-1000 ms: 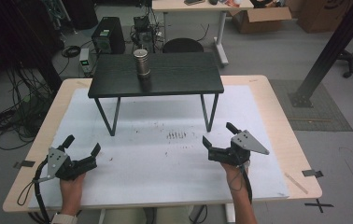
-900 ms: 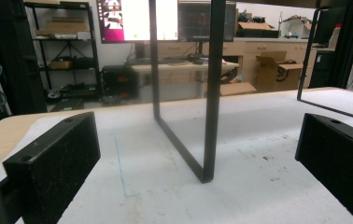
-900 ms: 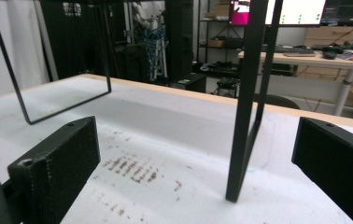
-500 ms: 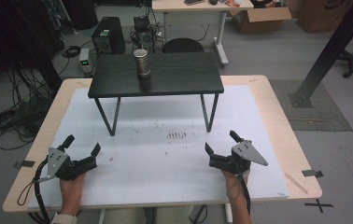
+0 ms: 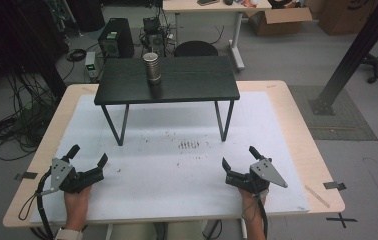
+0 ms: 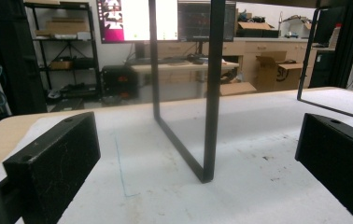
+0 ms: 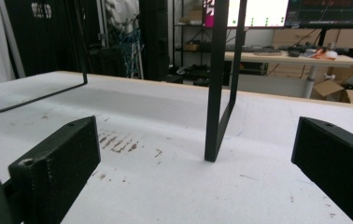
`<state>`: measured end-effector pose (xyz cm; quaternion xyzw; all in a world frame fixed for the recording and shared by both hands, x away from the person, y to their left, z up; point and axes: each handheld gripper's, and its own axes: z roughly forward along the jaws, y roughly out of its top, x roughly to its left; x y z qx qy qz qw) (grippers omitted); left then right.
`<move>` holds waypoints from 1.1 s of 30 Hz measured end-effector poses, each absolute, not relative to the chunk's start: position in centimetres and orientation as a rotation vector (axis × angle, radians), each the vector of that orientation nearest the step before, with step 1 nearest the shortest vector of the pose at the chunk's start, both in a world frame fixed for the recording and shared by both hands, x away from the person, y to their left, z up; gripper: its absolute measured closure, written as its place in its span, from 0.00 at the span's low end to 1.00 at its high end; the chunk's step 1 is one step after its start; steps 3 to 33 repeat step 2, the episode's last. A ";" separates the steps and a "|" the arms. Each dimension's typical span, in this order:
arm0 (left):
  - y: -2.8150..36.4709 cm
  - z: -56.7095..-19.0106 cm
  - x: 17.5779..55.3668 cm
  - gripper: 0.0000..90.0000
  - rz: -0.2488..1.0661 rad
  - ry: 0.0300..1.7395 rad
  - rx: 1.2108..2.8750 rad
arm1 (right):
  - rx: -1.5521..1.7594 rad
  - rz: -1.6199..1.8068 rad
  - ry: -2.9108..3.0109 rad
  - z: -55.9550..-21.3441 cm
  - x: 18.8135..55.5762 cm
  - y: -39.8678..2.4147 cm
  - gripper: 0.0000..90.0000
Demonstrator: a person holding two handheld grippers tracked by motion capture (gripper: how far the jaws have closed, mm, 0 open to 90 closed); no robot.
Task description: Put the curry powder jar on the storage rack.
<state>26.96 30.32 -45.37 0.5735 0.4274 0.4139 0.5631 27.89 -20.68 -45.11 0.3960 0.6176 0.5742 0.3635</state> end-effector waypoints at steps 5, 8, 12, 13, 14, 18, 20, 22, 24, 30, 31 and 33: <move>30.3 -45.4 27.0 0.00 0.975 1.006 1.350 | 1.017 1.483 1.578 -45.2 27.8 -20.7 0.01; 30.3 -45.4 27.0 0.00 0.975 1.006 1.350 | 1.017 1.483 1.578 -45.2 27.8 -20.7 0.01; 30.3 -45.4 27.0 0.00 0.975 1.006 1.350 | 1.017 1.483 1.578 -45.2 27.8 -20.7 0.01; 30.3 -45.4 27.0 0.00 0.975 1.006 1.350 | 1.017 1.483 1.578 -45.2 27.8 -20.7 0.01; 30.3 -45.4 27.0 0.00 0.975 1.006 1.350 | 1.017 1.483 1.578 -45.2 27.8 -20.7 0.01; 30.3 -45.4 27.0 0.00 0.975 1.006 1.350 | 1.017 1.483 1.578 -45.2 27.8 -20.7 0.01; 30.3 -45.4 27.0 0.00 0.975 1.006 1.350 | 1.017 1.483 1.578 -45.2 27.8 -20.7 0.01; 30.3 -45.4 27.0 0.00 0.975 1.006 1.350 | 1.017 1.483 1.578 -45.2 27.8 -20.7 0.01; 30.3 -45.4 27.0 0.00 0.975 1.006 1.350 | 1.017 1.483 1.578 -45.2 27.8 -20.7 0.01; 30.3 -45.4 27.0 0.00 0.975 1.006 1.350 | 1.017 1.483 1.578 -45.2 27.8 -20.7 0.01; 30.3 -45.4 27.0 0.00 0.975 1.006 1.350 | 1.017 1.483 1.578 -45.2 27.8 -20.7 0.01; 30.3 -45.4 27.0 0.00 0.975 1.006 1.350 | 1.017 1.483 1.578 -45.2 27.8 -20.7 0.01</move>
